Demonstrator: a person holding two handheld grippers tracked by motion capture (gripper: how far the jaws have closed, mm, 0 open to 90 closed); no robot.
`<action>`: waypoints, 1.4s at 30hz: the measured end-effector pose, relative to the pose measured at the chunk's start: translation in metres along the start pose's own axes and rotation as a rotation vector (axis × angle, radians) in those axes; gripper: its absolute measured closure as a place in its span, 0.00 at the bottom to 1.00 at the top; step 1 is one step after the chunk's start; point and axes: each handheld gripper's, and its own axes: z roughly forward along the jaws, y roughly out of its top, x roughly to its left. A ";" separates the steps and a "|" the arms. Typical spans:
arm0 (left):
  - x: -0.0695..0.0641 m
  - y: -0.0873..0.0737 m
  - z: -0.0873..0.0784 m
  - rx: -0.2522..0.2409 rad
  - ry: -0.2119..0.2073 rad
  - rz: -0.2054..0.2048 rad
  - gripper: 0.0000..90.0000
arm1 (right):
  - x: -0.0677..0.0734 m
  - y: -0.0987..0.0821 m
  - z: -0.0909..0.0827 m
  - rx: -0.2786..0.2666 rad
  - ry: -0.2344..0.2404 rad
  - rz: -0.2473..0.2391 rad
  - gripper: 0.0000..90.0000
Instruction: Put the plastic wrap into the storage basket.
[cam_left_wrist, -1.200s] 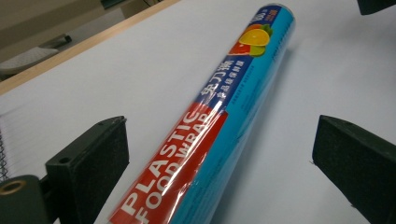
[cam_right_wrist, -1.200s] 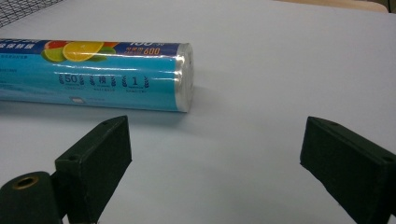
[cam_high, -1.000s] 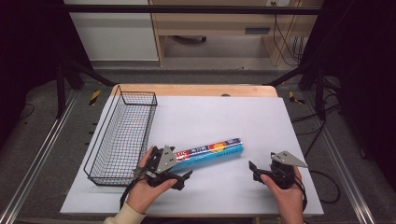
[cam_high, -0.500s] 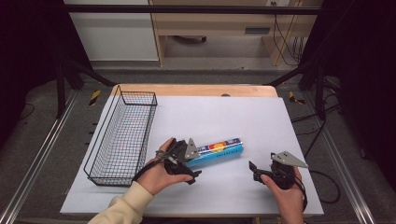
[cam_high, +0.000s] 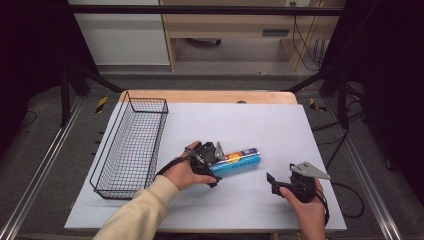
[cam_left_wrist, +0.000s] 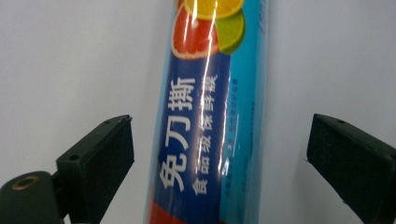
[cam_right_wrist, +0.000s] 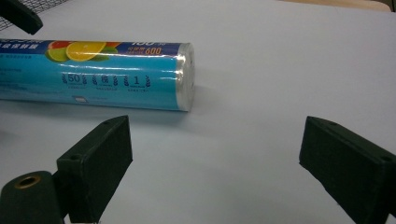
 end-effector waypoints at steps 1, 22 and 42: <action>0.000 0.000 0.000 0.000 0.000 0.000 0.08 | 0.000 0.000 0.000 0.000 0.000 0.000 0.11; 0.014 -0.002 0.023 0.054 -0.062 -0.039 0.18 | 0.002 0.000 0.002 0.010 0.016 0.002 0.11; 0.014 0.006 0.033 0.135 -0.083 -0.019 0.33 | 0.002 0.000 0.002 0.013 0.022 -0.003 0.12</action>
